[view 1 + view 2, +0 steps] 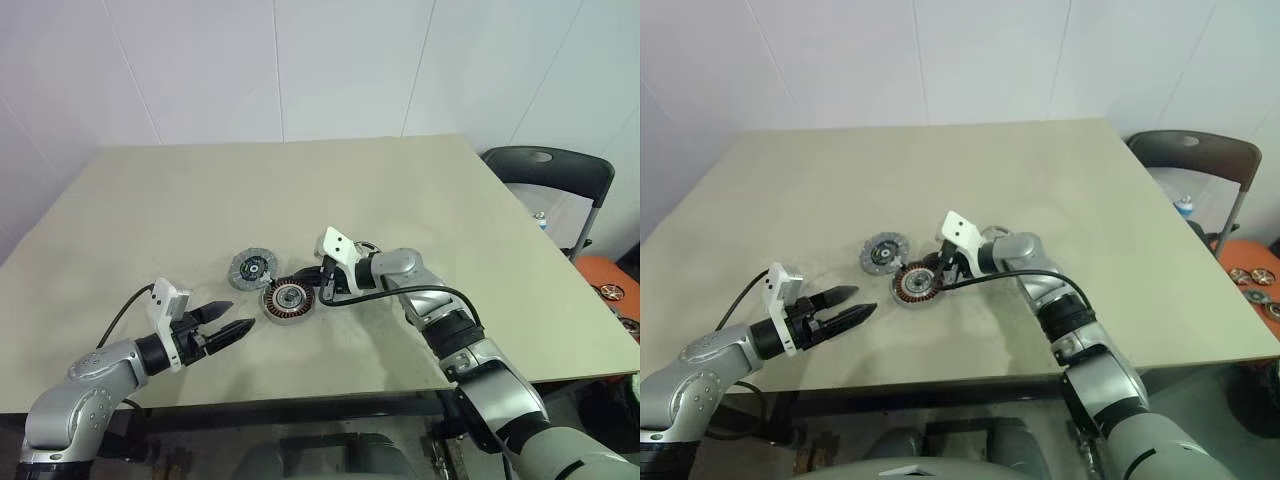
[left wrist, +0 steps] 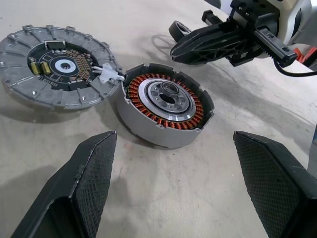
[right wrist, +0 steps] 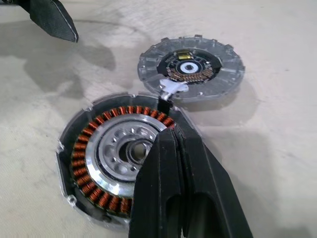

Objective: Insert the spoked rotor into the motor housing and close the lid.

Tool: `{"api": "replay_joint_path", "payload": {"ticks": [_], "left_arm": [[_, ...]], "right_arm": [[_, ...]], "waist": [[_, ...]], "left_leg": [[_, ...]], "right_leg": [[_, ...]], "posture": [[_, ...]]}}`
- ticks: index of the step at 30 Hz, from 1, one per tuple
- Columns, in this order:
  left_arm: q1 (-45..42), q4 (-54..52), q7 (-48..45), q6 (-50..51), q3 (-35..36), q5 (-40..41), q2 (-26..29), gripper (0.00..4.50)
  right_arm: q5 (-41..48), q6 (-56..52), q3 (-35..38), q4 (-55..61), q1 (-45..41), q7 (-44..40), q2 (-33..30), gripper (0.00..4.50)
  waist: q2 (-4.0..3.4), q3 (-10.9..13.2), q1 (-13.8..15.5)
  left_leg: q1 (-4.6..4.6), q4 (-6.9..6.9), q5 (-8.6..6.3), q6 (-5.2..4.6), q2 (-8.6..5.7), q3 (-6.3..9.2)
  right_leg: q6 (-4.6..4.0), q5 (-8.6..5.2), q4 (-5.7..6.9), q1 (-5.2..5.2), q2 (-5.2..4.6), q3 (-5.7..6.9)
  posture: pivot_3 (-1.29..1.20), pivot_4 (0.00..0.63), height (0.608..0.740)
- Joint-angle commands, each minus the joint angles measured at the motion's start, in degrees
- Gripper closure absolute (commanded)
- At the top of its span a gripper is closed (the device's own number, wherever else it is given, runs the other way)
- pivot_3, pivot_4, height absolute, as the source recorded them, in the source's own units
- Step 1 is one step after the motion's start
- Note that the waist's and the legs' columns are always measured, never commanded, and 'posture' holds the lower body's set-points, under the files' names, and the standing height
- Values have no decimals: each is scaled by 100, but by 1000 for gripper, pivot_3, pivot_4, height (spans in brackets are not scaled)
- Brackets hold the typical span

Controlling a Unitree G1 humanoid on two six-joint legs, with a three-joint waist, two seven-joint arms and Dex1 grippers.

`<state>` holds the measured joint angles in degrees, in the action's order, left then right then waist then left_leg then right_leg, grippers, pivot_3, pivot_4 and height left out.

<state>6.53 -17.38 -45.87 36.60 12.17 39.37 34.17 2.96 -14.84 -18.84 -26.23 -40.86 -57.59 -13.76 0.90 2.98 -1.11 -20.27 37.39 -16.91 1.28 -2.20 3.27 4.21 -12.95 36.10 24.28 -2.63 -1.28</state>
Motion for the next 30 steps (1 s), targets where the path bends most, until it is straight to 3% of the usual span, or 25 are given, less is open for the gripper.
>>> {"api": "replay_joint_path", "payload": {"ticks": [1, 8, 21, 30], "left_arm": [[-26, -194, 12, -90, 118, 66, 3, 484], [1, -224, -14, -95, 99, 55, 22, 484], [73, -296, 44, -63, 163, 76, 21, 484], [8, -207, 62, -79, 196, 70, 32, 484]], "right_arm": [[-129, 321, -37, 168, -35, 37, -34, 4457], [-555, 863, -337, 38, 114, 89, -91, 4457], [-580, 1016, -202, -481, 37, 322, 75, 4457], [-681, 1111, -398, -165, 152, 95, 66, 4457]], "waist": [[0, 0, 1], [1, -1, 4], [6, -5, 6], [7, -6, 5]], "left_leg": [[0, 0, 0, 0, 0, 0], [-1, 0, 0, 0, 0, -1], [8, 2, 0, 0, 0, 0], [11, 2, 0, 0, 0, 0]], "right_leg": [[0, 0, 0, 0, 0, 0], [0, 0, 0, 0, 0, 0], [0, 0, 1, -8, 1, 0], [-1, 0, 1, -12, 2, 0]], "posture": [[0, 0, 740], [0, 0, 740], [0, 0, 740], [0, 0, 740]]}}
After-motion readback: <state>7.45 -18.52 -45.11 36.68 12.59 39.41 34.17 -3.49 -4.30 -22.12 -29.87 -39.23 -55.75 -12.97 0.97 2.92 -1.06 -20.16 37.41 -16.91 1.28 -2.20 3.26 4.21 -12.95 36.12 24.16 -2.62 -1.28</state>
